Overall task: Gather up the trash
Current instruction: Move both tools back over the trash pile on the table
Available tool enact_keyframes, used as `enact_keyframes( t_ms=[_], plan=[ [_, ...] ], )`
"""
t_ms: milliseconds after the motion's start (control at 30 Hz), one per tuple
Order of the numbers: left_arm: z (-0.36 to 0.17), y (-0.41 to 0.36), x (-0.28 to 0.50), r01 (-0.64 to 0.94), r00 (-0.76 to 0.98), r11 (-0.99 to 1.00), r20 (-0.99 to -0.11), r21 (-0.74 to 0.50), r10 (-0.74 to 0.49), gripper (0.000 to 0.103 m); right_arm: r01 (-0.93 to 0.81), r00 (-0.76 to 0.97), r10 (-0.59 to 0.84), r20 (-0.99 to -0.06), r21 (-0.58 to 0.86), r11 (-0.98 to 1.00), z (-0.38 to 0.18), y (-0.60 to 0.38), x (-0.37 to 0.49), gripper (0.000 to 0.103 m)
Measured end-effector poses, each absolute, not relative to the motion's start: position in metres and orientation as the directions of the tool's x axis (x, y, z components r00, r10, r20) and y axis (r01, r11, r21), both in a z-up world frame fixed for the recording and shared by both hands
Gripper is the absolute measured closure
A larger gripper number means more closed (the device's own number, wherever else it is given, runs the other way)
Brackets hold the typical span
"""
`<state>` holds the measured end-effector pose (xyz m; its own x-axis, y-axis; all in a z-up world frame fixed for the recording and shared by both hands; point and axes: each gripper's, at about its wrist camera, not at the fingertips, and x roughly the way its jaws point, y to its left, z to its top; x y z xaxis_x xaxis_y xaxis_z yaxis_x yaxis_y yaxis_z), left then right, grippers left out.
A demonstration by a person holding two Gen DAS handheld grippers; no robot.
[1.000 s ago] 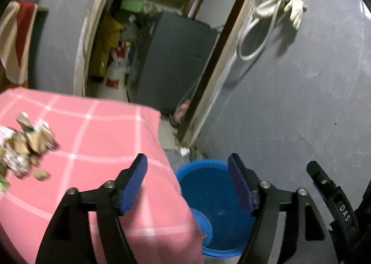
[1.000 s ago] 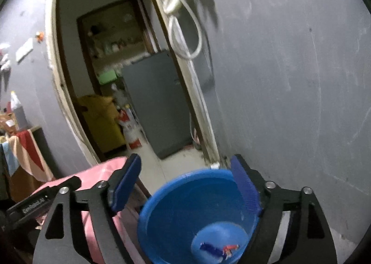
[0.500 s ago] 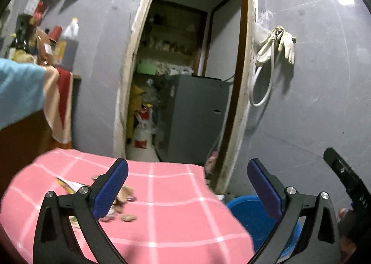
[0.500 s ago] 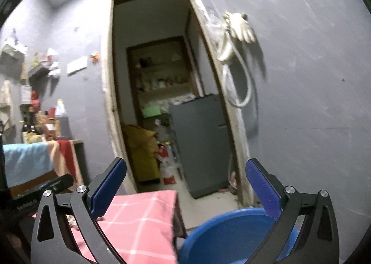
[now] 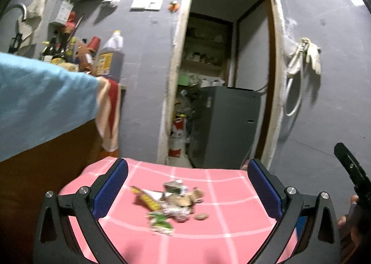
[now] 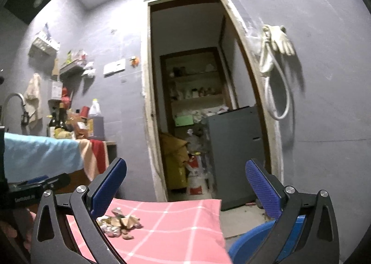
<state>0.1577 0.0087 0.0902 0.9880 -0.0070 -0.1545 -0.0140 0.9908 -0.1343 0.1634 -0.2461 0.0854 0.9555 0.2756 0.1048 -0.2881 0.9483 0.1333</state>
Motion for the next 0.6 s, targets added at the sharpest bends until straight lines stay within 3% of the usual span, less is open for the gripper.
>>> enact_keyframes(
  t_ms=[233, 433, 600],
  plan=[
    [0.078, 0.042, 0.160, -0.064, 0.978, 0.987, -0.208, -0.146, 0.033, 0.002, -0.333, 0.943, 0.327, 0.065, 0.118, 0.935, 0.080, -0.218, 0.178, 0.000],
    [0.059, 0.058, 0.181, -0.081, 0.931, 0.987, -0.365, -0.142, 0.024, 0.002, -0.362, 0.926, 0.369, -0.082, 0.086, 0.928, 0.073, -0.191, 0.204, 0.000],
    [0.043, 0.061, 0.194, -0.071, 0.895, 0.991, -0.446, -0.114, 0.013, 0.002, -0.357, 0.917, 0.360, -0.172, 0.049, 0.933, 0.062, -0.174, 0.224, 0.000]
  ],
)
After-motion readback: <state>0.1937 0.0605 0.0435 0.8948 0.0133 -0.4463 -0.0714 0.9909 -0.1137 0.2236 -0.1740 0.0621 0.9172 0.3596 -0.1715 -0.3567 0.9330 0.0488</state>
